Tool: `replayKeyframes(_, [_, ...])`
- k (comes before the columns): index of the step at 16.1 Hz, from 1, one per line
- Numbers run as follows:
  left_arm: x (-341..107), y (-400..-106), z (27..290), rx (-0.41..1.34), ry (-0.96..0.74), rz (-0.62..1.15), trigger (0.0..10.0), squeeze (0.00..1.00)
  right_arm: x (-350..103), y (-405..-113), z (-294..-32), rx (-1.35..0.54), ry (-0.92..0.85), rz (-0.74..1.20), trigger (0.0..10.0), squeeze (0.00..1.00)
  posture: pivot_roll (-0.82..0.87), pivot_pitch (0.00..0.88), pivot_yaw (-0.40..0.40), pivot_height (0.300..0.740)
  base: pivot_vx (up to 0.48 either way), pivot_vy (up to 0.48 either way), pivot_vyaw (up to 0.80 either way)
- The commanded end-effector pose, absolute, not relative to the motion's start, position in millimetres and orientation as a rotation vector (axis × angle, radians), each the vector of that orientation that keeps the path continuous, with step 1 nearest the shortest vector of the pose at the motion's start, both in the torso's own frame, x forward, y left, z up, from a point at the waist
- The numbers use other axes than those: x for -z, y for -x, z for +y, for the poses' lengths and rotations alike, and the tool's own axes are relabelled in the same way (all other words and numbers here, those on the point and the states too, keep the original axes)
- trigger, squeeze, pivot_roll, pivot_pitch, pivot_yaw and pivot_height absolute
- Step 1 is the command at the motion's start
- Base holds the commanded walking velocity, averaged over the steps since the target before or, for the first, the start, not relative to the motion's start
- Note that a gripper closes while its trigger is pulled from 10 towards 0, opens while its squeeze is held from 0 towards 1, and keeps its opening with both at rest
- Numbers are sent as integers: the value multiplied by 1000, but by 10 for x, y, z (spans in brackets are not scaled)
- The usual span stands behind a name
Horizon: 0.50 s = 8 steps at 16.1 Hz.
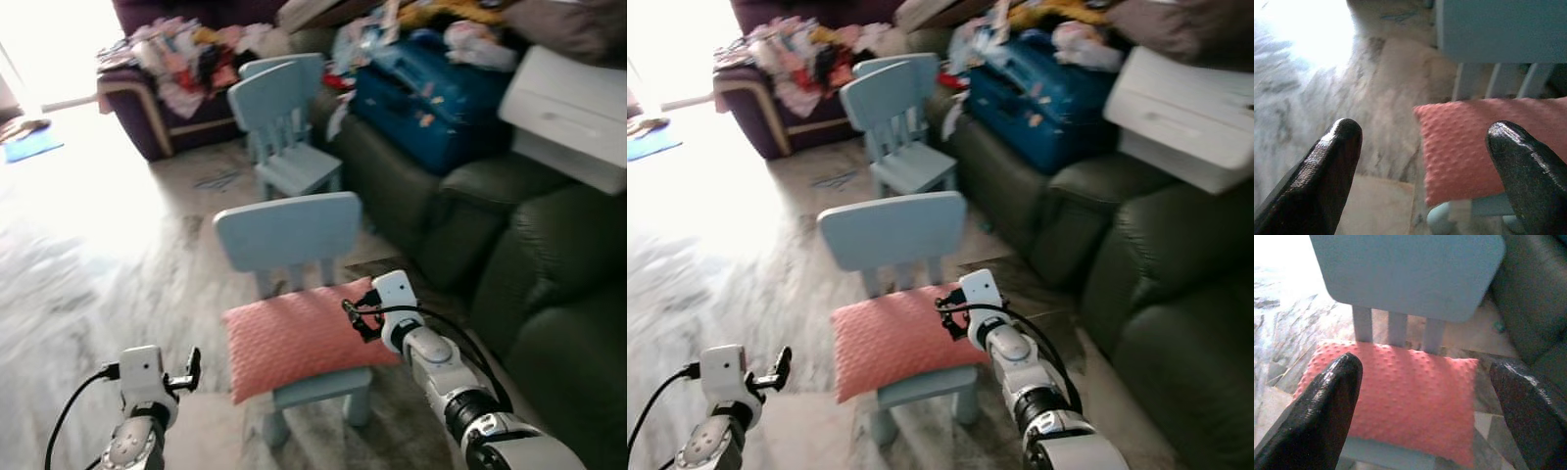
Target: Move the pillow to the sofa
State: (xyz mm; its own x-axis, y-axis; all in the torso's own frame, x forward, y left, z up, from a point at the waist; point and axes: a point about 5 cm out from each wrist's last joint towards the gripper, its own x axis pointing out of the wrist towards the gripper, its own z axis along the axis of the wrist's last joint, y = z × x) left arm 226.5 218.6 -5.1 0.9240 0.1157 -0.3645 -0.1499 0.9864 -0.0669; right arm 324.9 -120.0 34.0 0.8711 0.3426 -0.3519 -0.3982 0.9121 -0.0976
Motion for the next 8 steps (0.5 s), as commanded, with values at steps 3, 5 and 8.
replayKeyframes(3, [-75, -2351, 2167, -126, 93, 331, 10000, 0, -416, -3291, -1189, -402, 163, 298, 10000, 0, -107, 35, 35, 740, 0, 0, -508])
replayKeyframes(5, [-112, -2377, 2138, -124, 96, 317, 10000, 0, -416, -3283, -1180, -413, 160, 292, 10000, 0, -114, 38, 37, 740, 0, 0, 0])
replayKeyframes(8, [-116, -2380, 2131, -125, 97, 317, 10000, 0, -416, -3280, -1175, -416, 159, 290, 10000, 0, -116, 38, 38, 740, 0, 0, 0])
